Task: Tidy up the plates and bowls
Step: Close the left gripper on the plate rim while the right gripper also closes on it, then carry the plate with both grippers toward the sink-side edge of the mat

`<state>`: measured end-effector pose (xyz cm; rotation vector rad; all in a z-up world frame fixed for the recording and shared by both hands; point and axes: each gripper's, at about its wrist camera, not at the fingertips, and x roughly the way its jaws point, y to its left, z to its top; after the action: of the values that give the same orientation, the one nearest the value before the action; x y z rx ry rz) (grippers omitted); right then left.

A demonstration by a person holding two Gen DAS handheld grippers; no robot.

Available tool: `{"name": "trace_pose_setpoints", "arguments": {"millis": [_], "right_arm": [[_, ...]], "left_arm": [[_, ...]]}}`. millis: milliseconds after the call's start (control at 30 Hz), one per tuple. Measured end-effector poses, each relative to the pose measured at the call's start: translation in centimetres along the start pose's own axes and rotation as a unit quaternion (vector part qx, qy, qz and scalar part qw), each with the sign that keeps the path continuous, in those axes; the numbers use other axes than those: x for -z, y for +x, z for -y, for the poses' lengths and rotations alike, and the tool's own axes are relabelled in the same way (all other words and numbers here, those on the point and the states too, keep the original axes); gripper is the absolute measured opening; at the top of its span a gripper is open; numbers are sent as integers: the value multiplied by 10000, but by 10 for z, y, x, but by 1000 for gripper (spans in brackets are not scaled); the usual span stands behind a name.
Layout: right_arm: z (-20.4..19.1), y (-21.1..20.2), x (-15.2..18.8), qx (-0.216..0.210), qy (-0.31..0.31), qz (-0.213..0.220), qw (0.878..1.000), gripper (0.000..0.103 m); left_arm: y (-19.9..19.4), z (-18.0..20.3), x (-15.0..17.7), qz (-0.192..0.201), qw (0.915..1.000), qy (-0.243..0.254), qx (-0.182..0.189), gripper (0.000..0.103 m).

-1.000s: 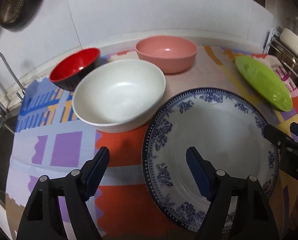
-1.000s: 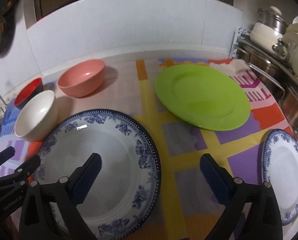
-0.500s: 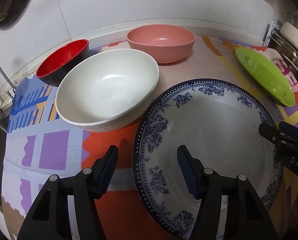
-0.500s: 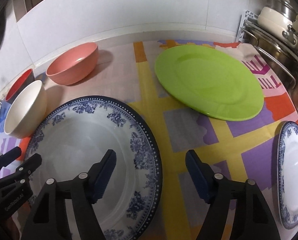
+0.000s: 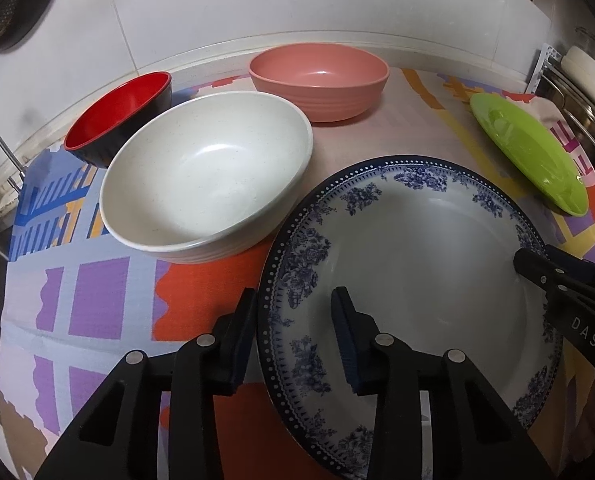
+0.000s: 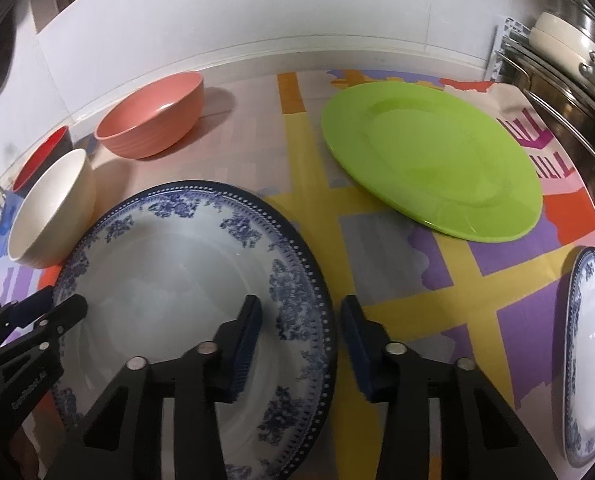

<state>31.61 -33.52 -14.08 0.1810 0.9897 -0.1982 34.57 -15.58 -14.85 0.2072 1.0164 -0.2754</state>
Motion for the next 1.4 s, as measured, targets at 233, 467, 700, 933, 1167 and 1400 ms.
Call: {"name": "trace_pose_setpoints", "arguments": {"millis": [233, 467, 700, 933, 1167, 1400], "right_arm": [[0, -1, 0, 18, 18, -47, 10000, 38], [-2, -13, 4, 79, -45, 31, 10000, 36], [-2, -36, 8, 222, -51, 189, 9996, 34], [-10, -61, 16, 292, -119, 361, 9989, 34], [-28, -90, 29, 403, -235, 585, 9972, 34], [-53, -109, 44, 398, -323, 669, 9964, 34]], "left_arm": [[-3, 2, 3, 54, 10000, 26, -33, 37], [-16, 3, 7, 235, 9997, 69, -94, 36], [-39, 1, 14, 477, 9988, 64, -92, 34], [-64, -6, 27, 754, 9971, 69, -102, 34], [-92, -21, 43, 1092, 9938, 115, -168, 34], [-114, -51, 63, 1197, 9923, 37, -310, 34]]}}
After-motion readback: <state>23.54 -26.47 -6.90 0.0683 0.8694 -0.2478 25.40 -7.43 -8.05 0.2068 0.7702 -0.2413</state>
